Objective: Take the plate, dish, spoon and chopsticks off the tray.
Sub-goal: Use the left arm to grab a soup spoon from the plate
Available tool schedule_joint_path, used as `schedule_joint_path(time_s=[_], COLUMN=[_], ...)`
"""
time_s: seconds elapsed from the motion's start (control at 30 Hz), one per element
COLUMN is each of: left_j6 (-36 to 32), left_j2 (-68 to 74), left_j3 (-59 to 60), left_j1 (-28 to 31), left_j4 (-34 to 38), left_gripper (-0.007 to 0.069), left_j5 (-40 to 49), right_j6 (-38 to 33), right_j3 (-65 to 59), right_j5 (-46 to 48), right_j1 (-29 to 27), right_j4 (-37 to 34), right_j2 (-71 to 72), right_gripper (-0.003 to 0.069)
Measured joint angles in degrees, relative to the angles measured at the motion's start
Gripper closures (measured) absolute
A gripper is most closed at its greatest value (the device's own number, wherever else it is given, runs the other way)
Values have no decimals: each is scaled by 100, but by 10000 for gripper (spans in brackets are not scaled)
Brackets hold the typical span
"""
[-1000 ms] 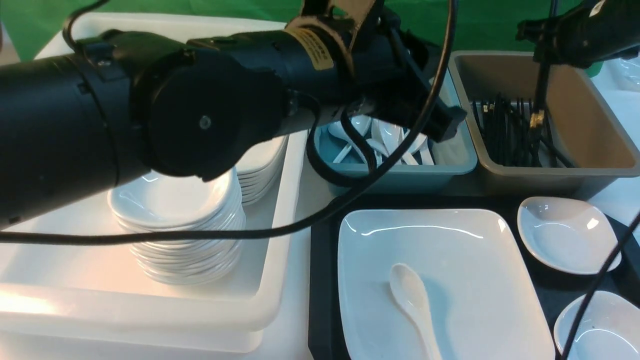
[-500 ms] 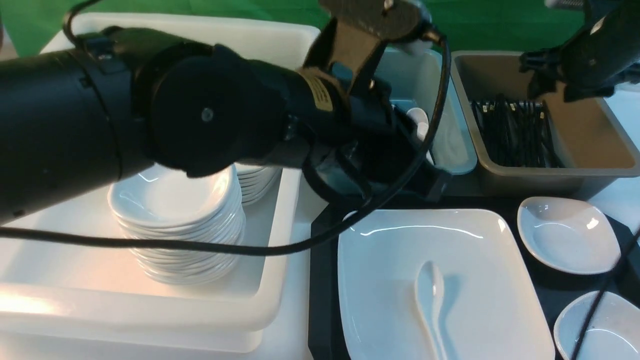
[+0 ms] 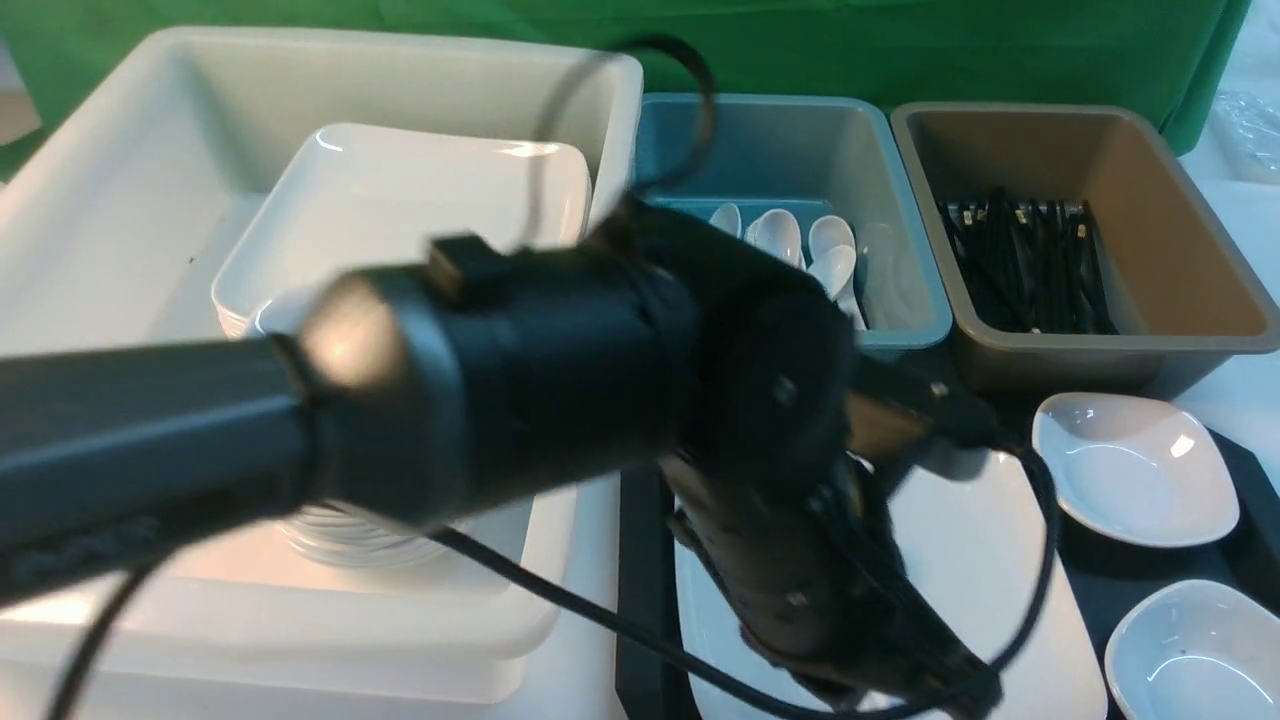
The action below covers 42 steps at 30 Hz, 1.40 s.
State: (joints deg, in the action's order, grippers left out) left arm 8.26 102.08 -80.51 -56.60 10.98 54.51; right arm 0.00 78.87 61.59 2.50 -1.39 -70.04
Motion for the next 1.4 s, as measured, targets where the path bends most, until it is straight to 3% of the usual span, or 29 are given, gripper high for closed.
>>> schedule_joint_path(time_s=[0.2, 0.3, 0.53, 0.67, 0.9, 1.13, 1.4], left_j6=[609, 779, 1332, 1735, 1854, 1771, 1500], left_j2=[505, 763, 1363, 1589, 1826, 1885, 1850], left_j3=[-347, -577, -843, -844, -876, -958, -1869], left_j1=[-159, -166, -166, -147, -110, -110, -110], left_j4=[-228, -335, -558, -730, -741, -729, -1252], left_gripper=[546, 454, 195, 150, 202, 538, 549], left_j5=[-57, -65, -81, -98, -290, -138, 829], right_j6=[0, -135, -481, -542, -554, -701, -777], right_j3=[-1841, -2362, -2715, -2715, -2715, -2715, -2715], right_j5=[14, 25, 42, 42, 23, -16, -16], right_j1=[6, 6, 6, 6, 6, 6, 6], right_j4=[-422, -783, -1483, -1529, -1536, -1540, -1540], right_j2=[1493, 2019, 2686, 2785, 2785, 2785, 2785], right_gripper=[632, 632, 632, 632, 632, 632, 632])
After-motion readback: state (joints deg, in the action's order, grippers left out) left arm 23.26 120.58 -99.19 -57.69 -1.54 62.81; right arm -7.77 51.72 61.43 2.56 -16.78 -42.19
